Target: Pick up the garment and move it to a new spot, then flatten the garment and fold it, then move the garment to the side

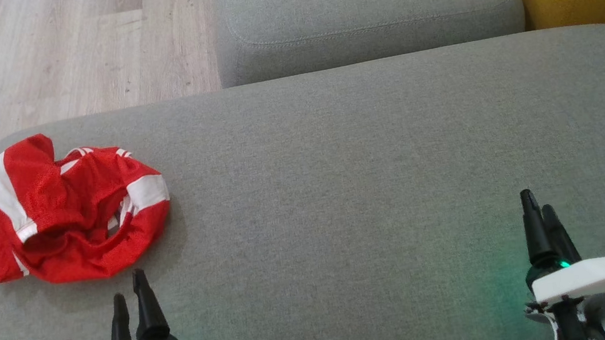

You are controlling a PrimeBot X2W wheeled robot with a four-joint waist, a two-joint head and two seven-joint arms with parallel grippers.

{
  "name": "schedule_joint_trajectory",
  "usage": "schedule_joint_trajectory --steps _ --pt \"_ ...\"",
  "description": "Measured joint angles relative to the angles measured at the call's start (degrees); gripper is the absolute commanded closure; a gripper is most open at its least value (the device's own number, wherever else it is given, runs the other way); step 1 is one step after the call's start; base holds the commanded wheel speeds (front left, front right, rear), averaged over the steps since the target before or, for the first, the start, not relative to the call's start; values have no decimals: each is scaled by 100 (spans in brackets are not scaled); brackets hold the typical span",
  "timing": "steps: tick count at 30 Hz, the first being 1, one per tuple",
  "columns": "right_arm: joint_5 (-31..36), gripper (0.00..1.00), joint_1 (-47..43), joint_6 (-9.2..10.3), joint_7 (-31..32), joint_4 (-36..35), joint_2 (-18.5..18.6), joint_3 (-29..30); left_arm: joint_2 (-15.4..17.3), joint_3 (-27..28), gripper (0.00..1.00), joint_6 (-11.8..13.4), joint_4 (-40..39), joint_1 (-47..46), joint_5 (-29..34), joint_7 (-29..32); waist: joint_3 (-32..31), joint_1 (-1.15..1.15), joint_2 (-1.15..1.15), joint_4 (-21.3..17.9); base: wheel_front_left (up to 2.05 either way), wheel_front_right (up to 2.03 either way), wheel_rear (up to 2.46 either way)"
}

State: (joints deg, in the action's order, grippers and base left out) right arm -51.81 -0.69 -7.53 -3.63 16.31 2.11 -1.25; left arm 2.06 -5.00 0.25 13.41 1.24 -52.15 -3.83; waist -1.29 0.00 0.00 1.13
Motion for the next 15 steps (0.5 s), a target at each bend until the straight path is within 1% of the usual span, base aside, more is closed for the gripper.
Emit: schedule_joint_trajectory --steps 7,15 --pt "494 0 -1 0 -116 48 2 -254 2 -85 0 129 12 4 412 -109 -35 0 0 17 0 0 0" --pt "1106 0 -1 0 -249 46 3 -364 3 -225 0 178 -33 5 954 -234 -64 0 0 51 0 0 0"
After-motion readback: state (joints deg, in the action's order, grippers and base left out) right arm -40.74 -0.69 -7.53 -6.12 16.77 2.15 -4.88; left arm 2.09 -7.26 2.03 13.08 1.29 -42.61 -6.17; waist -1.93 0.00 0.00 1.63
